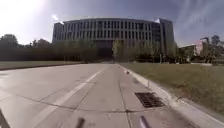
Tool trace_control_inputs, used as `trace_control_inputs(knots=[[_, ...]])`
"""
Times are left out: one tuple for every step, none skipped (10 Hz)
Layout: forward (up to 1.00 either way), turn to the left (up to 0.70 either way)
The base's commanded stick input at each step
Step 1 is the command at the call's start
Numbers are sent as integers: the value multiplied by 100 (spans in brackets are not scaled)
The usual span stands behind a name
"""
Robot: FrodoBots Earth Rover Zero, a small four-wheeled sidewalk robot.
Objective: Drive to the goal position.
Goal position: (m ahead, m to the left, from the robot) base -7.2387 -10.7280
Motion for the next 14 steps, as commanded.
trace_control_inputs(knots=[[70,0],[70,0],[70,0],[70,0],[70,0],[70,0],[70,0],[70,0],[70,0],[70,0],[70,0],[70,0],[70,0],[70,0]])
